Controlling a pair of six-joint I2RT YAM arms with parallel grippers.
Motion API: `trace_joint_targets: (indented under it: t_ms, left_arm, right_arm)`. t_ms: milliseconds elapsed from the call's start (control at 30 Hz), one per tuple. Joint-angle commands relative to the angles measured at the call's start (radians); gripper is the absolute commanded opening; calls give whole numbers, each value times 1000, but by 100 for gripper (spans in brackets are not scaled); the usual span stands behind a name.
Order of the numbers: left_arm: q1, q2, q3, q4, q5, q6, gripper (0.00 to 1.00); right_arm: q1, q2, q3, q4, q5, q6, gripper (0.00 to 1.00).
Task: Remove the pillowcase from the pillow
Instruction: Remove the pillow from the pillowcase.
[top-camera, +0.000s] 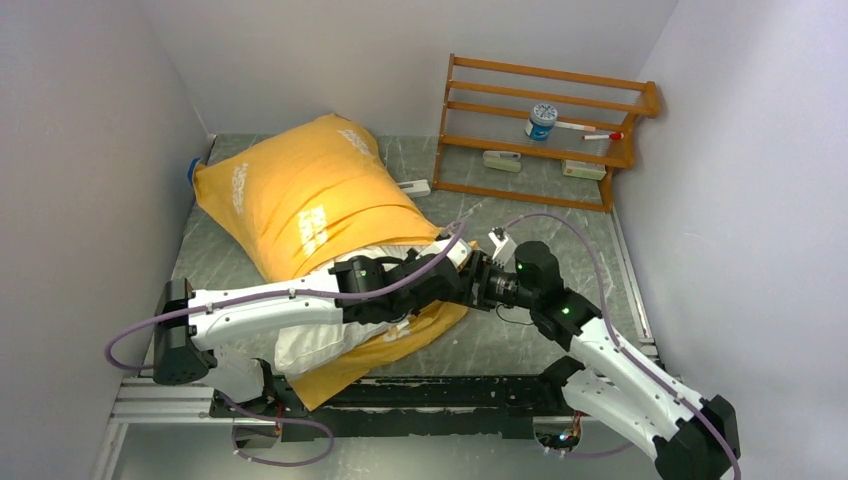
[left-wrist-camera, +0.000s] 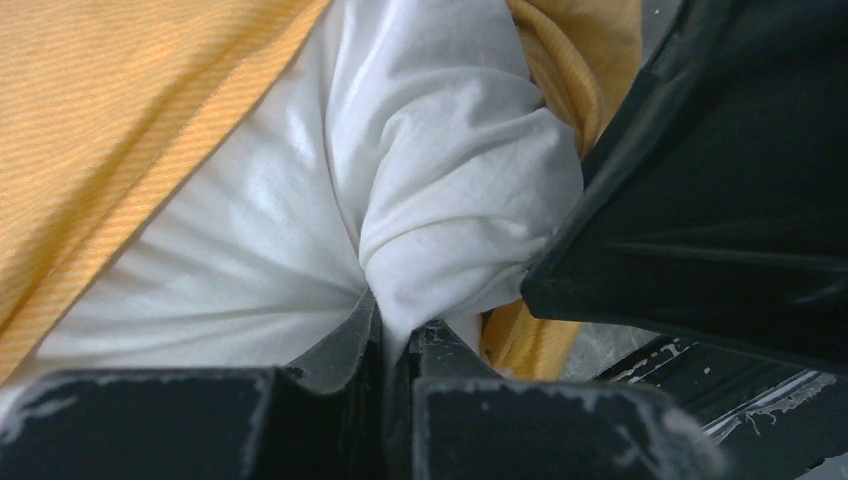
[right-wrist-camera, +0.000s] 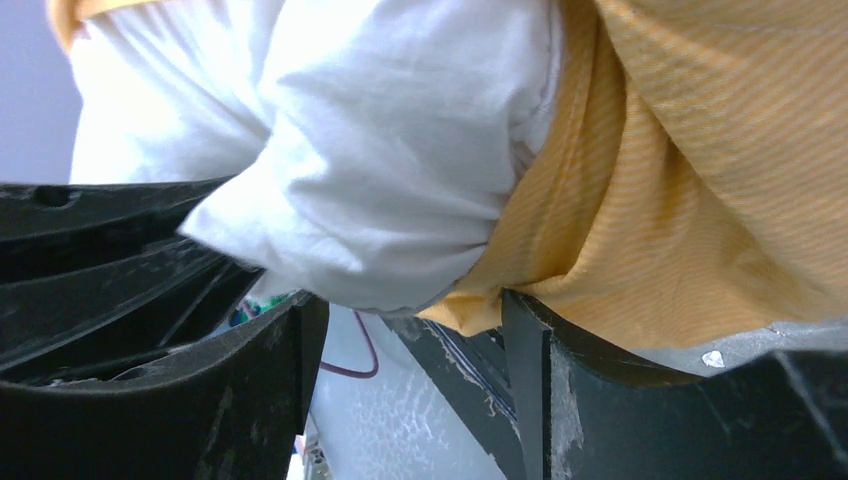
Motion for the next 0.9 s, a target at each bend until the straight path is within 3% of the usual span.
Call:
trace_joint_targets:
  t_ms: [0,200,333,433,533,667,867]
  left_arm:
    - [18,-1,81,13,0,-37,5]
    - [37,-2,104,-30,0,-62,5]
    - [57,-16,114,-45,17,-77,5]
    - [60,-28,127,-53,28,-79,5]
    - [61,-43,137,-73,20,-83,5]
    - [75,-72,131,-127,-23,-101,5]
    - [106,-155,26,-122,-17,-142,5]
  right_arm:
    - [55,72,50,-26,71,-16,67]
    - [163,138,102,-74,254,-43,68]
    - [256,144,137,-204,605,79,72]
    - [314,110,101,-192,785,168,72]
    - [322,131,89,-214,879,210,70]
    - [320,222,146,-464,994,311,66]
    - [320,239,148,-550,992,306,62]
